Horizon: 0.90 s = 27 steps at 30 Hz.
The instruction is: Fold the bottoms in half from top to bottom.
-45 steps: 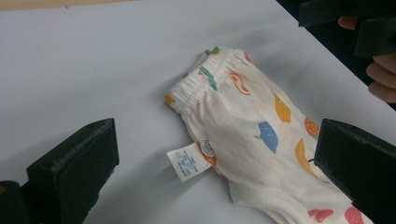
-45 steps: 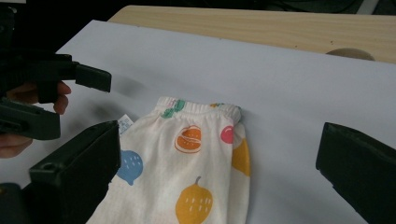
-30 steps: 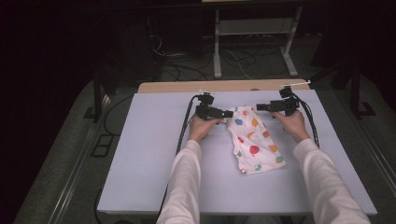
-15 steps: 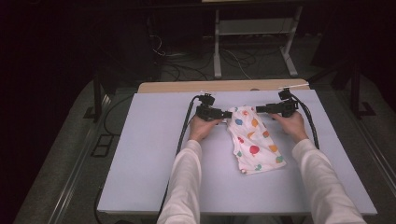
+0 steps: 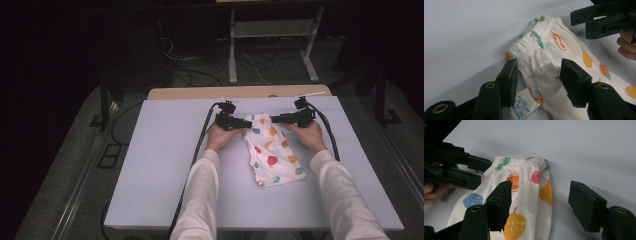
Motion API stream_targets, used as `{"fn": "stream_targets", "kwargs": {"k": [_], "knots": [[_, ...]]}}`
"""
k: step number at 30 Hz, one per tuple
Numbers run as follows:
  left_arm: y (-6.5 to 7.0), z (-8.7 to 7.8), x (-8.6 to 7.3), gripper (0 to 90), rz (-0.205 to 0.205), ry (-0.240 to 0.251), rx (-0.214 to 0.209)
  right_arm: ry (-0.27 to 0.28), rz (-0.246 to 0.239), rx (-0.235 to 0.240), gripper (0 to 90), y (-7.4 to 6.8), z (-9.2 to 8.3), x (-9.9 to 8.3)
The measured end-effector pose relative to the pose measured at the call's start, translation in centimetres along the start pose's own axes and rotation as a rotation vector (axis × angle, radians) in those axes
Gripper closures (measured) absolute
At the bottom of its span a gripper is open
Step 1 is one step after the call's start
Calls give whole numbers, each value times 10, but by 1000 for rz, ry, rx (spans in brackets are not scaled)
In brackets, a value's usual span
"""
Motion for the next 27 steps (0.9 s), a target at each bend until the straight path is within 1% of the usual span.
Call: {"fn": "stream_targets", "kwargs": {"k": [2, 3, 5, 7, 10, 11, 13, 15, 18, 20, 22, 23, 27], "knots": [[0, 2, -2, 531, -7, -6, -1, -4, -5, -1, 343, 0, 2, -1], [0, 3, -2, 544, -4, -11, 1, -6, -4, 1, 347, 0, 3, -1], [1, 5, -2, 572, 2, -7, -1, -10, -6, 1, 360, 0, 6, -2], [0, 6, -2, 610, 0, -7, 9, -17, -2, -13, 382, 1, 9, -3], [-1, 7, -3, 657, -4, -5, 11, -29, -9, -31, 409, 3, 13, -5], [-1, 8, -3, 675, -4, -4, 10, -31, -7, -41, 431, 3, 15, -5], [-1, 8, -3, 710, -8, -3, 5, -17, -7, -41, 470, 3, 17, -4], [0, 9, -3, 752, -6, -3, 3, -9, -4, -57, 519, 4, 18, -3], [0, 11, -3, 822, -8, 2, 15, -12, -9, -60, 643, 2, 21, -4], [0, 11, -3, 846, -11, 7, 16, -16, -4, -44, 731, 1, 23, -5], [1, 12, -2, 861, -10, 9, 24, -20, -7, -57, 816, 0, 24, -6], [2, 11, -2, 865, 2, 9, 31, -20, -9, -64, 847, -1, 24, -5], [1, 7, 2, 874, 37, 18, 73, -17, -19, -77, 867, -1, 20, -4]]}}
Point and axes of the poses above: each handheld gripper's, and its own axes: z roughly forward along the jaws, x roughly out of its top, y roughly to its right, the point moved 6 cm from there along z, roughly forward along the jaws, and after that the axes turned 2 degrees about z, right-handed, at the moved point
